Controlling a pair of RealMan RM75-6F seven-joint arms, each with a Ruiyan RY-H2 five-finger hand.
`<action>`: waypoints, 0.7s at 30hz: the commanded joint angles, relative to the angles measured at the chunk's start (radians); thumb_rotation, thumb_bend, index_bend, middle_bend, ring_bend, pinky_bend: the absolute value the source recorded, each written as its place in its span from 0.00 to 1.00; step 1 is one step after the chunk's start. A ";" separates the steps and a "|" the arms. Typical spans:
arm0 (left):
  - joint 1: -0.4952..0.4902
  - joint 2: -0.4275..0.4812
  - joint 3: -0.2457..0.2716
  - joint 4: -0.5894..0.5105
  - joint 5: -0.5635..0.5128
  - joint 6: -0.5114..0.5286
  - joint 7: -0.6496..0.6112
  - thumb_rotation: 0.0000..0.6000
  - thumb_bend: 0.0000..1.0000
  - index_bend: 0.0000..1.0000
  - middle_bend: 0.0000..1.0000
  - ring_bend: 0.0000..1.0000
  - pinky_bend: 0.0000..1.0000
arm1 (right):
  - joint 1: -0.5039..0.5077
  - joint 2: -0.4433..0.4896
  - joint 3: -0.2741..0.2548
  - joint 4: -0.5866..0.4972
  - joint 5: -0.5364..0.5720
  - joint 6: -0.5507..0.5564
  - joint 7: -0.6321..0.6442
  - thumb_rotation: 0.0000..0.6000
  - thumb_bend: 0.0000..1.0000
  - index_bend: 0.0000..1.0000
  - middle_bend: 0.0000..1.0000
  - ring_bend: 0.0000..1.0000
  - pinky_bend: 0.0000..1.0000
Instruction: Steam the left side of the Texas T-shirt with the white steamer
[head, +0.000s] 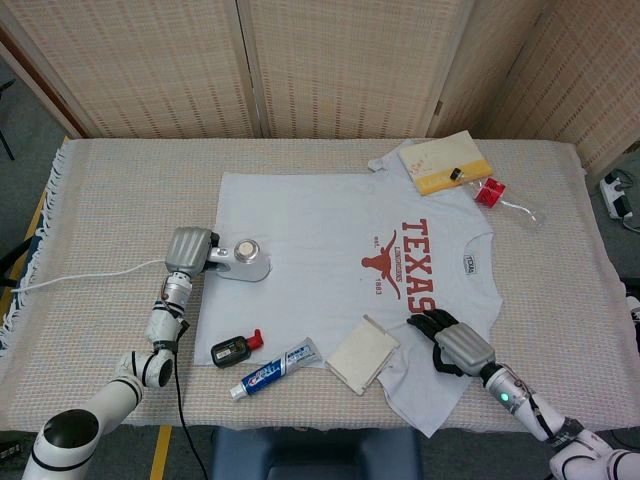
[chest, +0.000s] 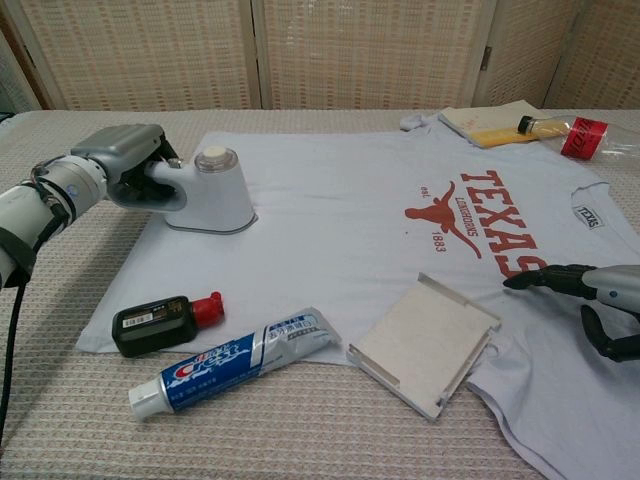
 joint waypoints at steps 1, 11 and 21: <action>0.004 -0.011 -0.059 0.088 -0.074 -0.043 -0.014 1.00 0.43 0.96 1.00 0.85 0.64 | 0.003 -0.002 0.000 -0.002 0.001 -0.001 -0.002 0.67 1.00 0.00 0.07 0.00 0.04; 0.040 0.065 -0.084 0.033 -0.071 0.066 -0.141 1.00 0.43 0.96 1.00 0.85 0.65 | 0.007 0.000 -0.007 -0.001 -0.003 0.011 0.007 0.67 1.00 0.00 0.08 0.00 0.04; 0.038 0.062 0.001 -0.175 0.038 0.187 -0.056 1.00 0.43 0.96 1.00 0.85 0.66 | 0.006 0.001 -0.014 0.006 -0.005 0.025 0.020 0.67 1.00 0.00 0.08 0.00 0.04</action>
